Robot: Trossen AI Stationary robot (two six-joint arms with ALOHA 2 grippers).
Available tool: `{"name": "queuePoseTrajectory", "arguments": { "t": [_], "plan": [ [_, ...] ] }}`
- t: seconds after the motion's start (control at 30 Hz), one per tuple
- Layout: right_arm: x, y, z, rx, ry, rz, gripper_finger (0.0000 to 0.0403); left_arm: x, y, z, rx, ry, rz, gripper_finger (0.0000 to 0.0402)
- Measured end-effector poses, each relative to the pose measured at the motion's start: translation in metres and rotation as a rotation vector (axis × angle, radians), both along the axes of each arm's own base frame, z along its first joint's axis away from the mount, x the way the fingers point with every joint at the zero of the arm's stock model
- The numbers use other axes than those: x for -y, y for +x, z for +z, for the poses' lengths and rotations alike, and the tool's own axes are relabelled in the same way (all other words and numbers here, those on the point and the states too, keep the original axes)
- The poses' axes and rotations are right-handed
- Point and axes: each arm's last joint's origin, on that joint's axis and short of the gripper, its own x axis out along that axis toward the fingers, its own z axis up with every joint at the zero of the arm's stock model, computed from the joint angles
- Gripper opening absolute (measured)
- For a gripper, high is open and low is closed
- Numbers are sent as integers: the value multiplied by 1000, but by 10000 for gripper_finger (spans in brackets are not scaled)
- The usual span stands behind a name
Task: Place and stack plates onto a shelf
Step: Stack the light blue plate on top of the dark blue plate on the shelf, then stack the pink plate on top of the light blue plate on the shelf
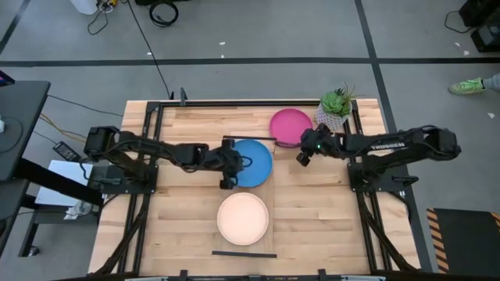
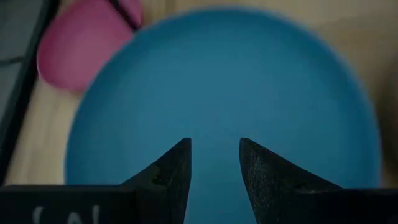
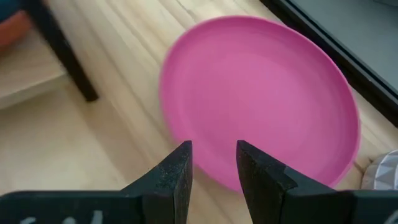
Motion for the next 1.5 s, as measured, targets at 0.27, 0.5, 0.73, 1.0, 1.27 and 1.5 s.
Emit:
{"name": "queuePoseTrajectory", "arguments": {
  "t": [0.27, 0.5, 0.73, 1.0, 1.27, 1.5],
  "plan": [
    [27, 2, -12, -24, 34, -27, 130, 5, -2, -7, -23, -112, -90, 142],
    [45, 13, -32, -42, 11, -34, 130, 21, 7, 11, 24, -92, -170, 142],
    [51, 16, -49, -106, 93, -50, 130, 22, 12, 25, 46, 32, -125, 142],
    [25, 14, -46, -109, 290, -12, 130, -5, 3, -1, -84, -58, -42, 142],
    [-24, 3, -29, -116, 490, 89, 130, 9, 1, -2, -110, -311, -227, 142],
    [-60, -3, -14, -117, 354, 232, 130, 26, 5, 9, -92, -416, -347, 142]
  ]
}}
